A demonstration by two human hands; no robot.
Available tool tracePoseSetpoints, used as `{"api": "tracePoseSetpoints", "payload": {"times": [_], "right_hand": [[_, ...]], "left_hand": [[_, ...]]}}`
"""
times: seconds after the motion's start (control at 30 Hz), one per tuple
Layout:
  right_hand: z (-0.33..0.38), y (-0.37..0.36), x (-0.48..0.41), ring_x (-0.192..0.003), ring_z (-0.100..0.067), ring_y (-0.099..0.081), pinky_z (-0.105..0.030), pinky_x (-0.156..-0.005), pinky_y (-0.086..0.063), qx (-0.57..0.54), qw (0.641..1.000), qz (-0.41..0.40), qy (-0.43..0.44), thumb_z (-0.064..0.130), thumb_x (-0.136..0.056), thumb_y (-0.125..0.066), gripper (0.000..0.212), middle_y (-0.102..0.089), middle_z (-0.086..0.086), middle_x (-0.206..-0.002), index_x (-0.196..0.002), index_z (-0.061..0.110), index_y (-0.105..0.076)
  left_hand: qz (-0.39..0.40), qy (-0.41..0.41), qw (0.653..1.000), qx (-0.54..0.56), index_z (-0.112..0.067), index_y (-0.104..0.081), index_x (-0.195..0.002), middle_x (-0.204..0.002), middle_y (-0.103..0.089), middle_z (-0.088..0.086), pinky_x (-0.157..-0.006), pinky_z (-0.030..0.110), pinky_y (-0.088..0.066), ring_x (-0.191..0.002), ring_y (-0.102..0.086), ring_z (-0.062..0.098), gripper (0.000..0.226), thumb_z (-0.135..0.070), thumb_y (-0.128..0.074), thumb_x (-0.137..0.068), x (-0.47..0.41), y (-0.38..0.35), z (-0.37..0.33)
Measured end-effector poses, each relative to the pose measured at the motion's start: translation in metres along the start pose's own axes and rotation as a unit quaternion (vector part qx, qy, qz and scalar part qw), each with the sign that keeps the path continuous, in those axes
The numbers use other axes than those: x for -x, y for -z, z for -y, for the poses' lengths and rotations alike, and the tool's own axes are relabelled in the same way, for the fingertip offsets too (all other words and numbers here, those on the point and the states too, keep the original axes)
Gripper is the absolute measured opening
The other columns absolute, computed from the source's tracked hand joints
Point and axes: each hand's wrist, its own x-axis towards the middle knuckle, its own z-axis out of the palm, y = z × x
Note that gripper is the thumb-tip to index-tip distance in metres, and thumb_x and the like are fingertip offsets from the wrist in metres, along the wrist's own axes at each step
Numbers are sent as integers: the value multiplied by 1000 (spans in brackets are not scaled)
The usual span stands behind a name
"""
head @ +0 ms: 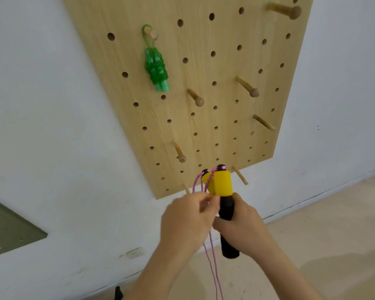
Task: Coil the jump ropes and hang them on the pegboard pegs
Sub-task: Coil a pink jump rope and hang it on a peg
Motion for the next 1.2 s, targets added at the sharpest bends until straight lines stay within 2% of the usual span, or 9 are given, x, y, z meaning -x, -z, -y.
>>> {"api": "tracePoseSetpoints", "payload": {"times": [0.1,0.2,0.37,0.53,0.77,0.9,1.0,1.1,1.2], "right_hand": [[8,21,6,-63,-15,-54,-36,-68,-53,-62,995,79,-20,21,-71,-66,25,-56,2,-74,-90,25,-49],[25,25,14,-61,-13,-53,-28,-59,-46,18,998,64,18,27,-70,-66,29,-54,6,-72,-86,28,-42],[40,9,17,-65,-14,-51,-29,-62,-40,296,938,-120,134,37,-71,-60,34,-49,11,-75,-94,26,-37],[50,-7,17,-57,-21,-47,-30,-53,-35,325,911,-201,158,34,-62,-66,35,-49,4,-71,-86,16,-48],[88,-32,35,-64,-11,-53,-23,-56,-43,40,997,60,24,26,-72,-66,32,-55,5,-81,-97,25,-45],[101,-37,41,-58,-18,-47,-32,-58,-42,-274,939,199,-55,9,-67,-71,41,-50,-8,-72,-105,9,-54],[106,-51,44,-57,-21,-50,-34,-56,-44,-415,876,217,-114,4,-65,-70,49,-53,-12,-74,-112,3,-55],[110,-70,42,-55,-19,-49,-32,-53,-43,-395,896,152,-136,-2,-77,-64,32,-53,-8,-70,-107,2,-54],[103,-88,32,-60,-17,-54,-28,-52,-40,-83,994,6,-76,17,-78,-65,27,-57,0,-74,-99,13,-48]], "left_hand": [[-68,8,988,138,-35,-55,-120,-110,-59,-18,-80,19,-45,-102,-54,-1,45,-55,-64,-80,-19,9,14],[142,89,925,342,-33,-38,-139,-136,-52,-16,-93,16,-38,-120,-49,-2,85,-73,-62,-68,-31,15,15],[87,38,895,435,-32,-58,-105,-99,-68,-5,-79,23,-55,-92,-67,8,49,-68,-63,-71,-27,17,16],[-44,15,917,396,-27,-69,-79,-68,-66,1,-72,37,-57,-72,-65,19,26,-39,-49,-93,-29,37,26],[29,66,873,481,-20,-69,-96,-83,-64,18,-73,40,-54,-74,-62,26,45,-61,-53,-86,-19,68,60],[93,62,786,608,-18,-69,-86,-63,-35,6,-49,25,-27,-48,-30,11,39,-51,-48,-89,-12,83,83],[20,83,874,479,-27,-68,-99,-62,-36,-3,-46,22,-27,-50,-31,12,27,-33,-41,-101,-5,76,93],[-17,-20,997,76,-38,-47,-127,-78,-53,-11,-58,28,-44,-66,-52,16,32,-22,-38,-101,4,70,97],[23,-90,964,-249,-16,-45,-126,-85,-56,4,-55,29,-35,-62,-47,21,43,-8,-56,-85,19,78,91]]}}
